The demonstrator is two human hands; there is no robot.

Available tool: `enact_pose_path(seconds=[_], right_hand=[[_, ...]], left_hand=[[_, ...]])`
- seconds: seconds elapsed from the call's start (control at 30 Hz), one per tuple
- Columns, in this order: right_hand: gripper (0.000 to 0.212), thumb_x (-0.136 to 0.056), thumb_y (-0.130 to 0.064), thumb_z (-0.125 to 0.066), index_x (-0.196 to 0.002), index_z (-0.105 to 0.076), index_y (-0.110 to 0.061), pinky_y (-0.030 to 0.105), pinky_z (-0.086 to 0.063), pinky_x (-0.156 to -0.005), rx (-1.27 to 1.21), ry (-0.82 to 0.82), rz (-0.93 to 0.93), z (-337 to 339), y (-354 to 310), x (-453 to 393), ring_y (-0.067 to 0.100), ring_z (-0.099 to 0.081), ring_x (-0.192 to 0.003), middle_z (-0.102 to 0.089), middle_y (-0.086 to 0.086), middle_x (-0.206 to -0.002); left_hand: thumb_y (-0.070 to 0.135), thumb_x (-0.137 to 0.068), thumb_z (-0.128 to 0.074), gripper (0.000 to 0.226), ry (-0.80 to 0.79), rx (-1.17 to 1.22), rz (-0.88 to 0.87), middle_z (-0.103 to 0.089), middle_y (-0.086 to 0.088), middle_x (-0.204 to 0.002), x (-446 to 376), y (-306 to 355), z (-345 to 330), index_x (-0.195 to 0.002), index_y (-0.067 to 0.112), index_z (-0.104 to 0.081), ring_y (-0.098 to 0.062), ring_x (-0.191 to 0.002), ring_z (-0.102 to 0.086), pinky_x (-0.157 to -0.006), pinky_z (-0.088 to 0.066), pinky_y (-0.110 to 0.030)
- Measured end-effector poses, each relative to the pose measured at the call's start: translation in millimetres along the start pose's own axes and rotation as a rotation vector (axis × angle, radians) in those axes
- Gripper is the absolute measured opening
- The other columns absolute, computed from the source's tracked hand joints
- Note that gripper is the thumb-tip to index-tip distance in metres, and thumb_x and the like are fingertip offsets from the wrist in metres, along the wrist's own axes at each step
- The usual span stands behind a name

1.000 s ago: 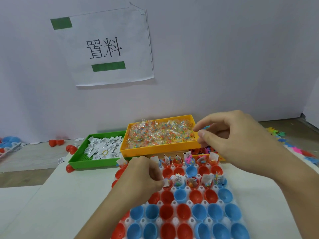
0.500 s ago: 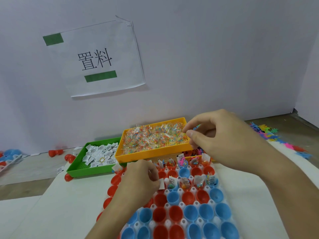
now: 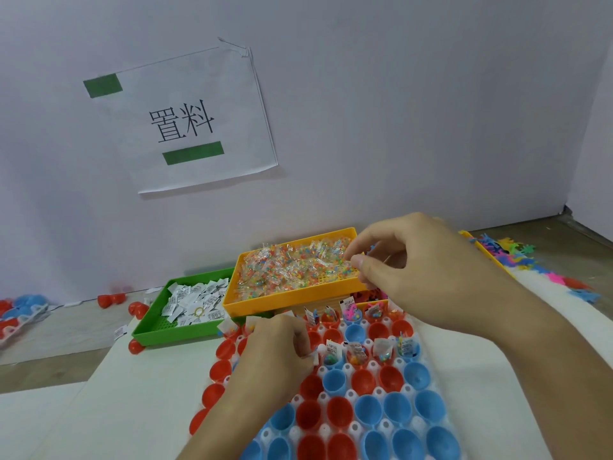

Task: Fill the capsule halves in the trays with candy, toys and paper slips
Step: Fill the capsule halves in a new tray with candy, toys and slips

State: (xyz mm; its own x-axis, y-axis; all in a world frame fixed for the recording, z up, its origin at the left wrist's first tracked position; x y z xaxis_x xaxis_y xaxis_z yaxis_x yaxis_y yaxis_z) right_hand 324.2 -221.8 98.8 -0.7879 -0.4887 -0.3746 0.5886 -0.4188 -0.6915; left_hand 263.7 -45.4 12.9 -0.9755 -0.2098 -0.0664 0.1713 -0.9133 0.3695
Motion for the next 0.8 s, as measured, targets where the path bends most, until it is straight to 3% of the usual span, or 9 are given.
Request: enact_pose_path(seconds=[0.13,0.33,0.5,0.6,0.8], right_hand=[[0.012,-0.093,-0.041,-0.063,-0.097,-0.073,-0.036,0.012,-0.051,-0.063,0.015,-0.007,0.007,-1.0,0.6,-0.4,-0.009,-0.065,-0.075,-0.07,-0.019,-0.075],[0.011,-0.091,-0.044,-0.063,-0.093,-0.073,-0.038,0.016,-0.053,-0.067,0.012,0.0,0.006,3.0,5.1,-1.7,-0.006,-0.066,-0.075,-0.071,-0.019,-0.074],[0.011,-0.091,-0.045,-0.063,-0.094,-0.072,-0.039,0.017,-0.052,-0.069,0.024,-0.002,-0.001,7.4,10.3,-2.3,-0.008,-0.065,-0.077,-0.072,-0.019,-0.077],[0.01,-0.09,-0.043,-0.063,-0.09,-0.072,-0.039,0.018,-0.052,-0.069,0.025,-0.007,-0.014,11.5,13.5,-2.6,-0.007,-0.066,-0.077,-0.072,-0.02,-0.078],[0.017,-0.08,-0.047,-0.06,-0.085,-0.073,-0.038,0.027,-0.052,-0.069,-0.028,0.039,-0.07,35.6,32.0,-1.4,0.0,-0.069,-0.076,-0.073,-0.022,-0.077]], left_hand=[[0.015,-0.085,-0.075,0.013,-0.034,0.005,-0.011,-0.064,0.008,-0.073,0.0,-1.5,-2.7,-0.073,0.018,-0.069,-0.005,-0.067,-0.059,-0.065,-0.053,-0.017],[0.025,-0.078,-0.082,0.015,-0.075,0.032,0.039,-0.068,0.008,-0.071,-1.8,-9.5,2.4,-0.069,0.024,-0.071,-0.005,-0.064,-0.063,-0.056,-0.047,-0.012],[0.028,-0.077,-0.084,0.02,-0.059,0.005,0.02,-0.066,0.016,-0.068,-4.1,-10.7,11.1,-0.062,0.029,-0.069,0.008,-0.058,-0.057,-0.05,-0.04,-0.005],[0.028,-0.079,-0.081,0.012,-0.039,-0.004,0.012,-0.068,0.015,-0.074,-4.8,-8.5,8.5,-0.071,0.026,-0.074,0.003,-0.062,-0.059,-0.05,-0.038,-0.005],[0.034,-0.076,-0.083,0.021,0.01,0.06,0.022,-0.068,0.013,-0.072,0.7,-18.5,9.1,-0.065,0.029,-0.066,0.0,-0.065,-0.061,-0.055,-0.045,-0.009]])
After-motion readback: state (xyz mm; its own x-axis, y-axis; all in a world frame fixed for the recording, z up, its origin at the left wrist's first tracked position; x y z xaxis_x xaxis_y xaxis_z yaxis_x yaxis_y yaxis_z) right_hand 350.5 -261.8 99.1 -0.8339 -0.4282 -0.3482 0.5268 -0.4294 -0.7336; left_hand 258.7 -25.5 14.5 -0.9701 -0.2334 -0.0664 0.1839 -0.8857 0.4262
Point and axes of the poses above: each hand's wrist, its own x-axis away from the middle knuckle, its own z-axis out of the back of the hand, y = z × x, the point moved 6 cm from there along -x, towards the middle knuckle
